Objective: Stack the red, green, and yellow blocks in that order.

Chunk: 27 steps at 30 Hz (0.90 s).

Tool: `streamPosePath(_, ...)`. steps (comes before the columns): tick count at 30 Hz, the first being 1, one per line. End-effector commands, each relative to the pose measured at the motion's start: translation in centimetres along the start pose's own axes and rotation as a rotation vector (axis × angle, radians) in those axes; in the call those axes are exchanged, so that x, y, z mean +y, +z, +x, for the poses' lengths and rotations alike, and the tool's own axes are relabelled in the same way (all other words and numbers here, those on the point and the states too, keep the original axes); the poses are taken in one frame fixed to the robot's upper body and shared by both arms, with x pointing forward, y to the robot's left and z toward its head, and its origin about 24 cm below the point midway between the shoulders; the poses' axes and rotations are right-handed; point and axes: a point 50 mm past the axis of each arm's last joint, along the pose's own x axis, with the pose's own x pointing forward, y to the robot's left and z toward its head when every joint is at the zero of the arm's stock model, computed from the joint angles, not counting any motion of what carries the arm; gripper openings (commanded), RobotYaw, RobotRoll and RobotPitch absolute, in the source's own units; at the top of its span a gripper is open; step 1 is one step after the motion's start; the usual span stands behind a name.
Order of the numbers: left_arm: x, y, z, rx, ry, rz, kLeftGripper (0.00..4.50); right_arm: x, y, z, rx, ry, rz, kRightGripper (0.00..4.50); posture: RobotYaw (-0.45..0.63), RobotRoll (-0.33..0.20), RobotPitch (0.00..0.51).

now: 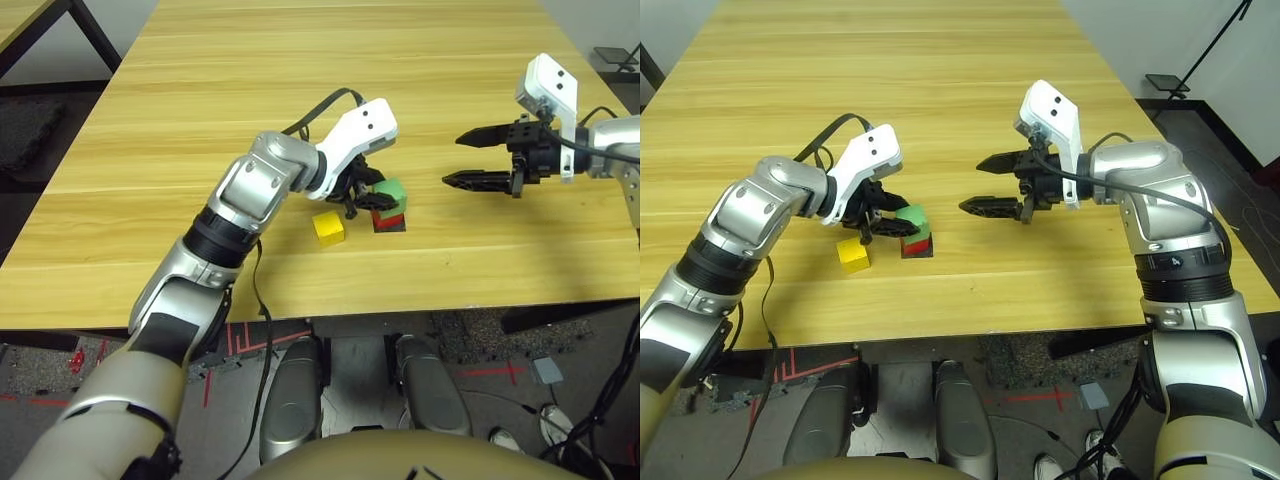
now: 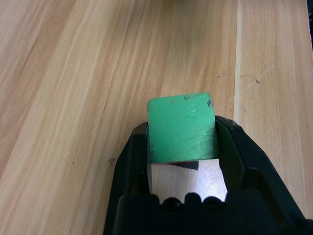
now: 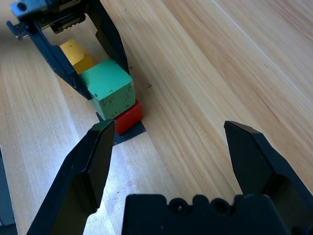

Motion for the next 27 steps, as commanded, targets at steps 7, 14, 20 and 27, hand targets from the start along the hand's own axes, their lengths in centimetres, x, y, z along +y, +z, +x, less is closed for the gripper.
streamPosePath(7,0.0,0.7,0.3,-0.039,0.019,0.057,4.46,-0.2,0.2,0.3,-0.016,-0.003,0.003,4.50,0.22,-0.049,0.137)
streamPosePath(14,-0.2,-0.4,-3.3,0.090,0.050,0.041,4.46,-0.2,0.2,0.7,-0.024,0.009,-0.003,4.50,0.24,-0.044,0.121)
streamPosePath(20,-2.0,-3.2,-4.6,0.174,0.102,-0.023,4.46,-0.4,0.2,0.7,-0.021,0.013,-0.007,4.50,0.26,-0.047,0.115)
streamPosePath(27,-2.8,-5.6,-3.7,0.183,0.159,-0.114,4.46,-0.4,0.4,0.9,-0.021,0.026,-0.013,4.50,0.26,-0.055,0.113)
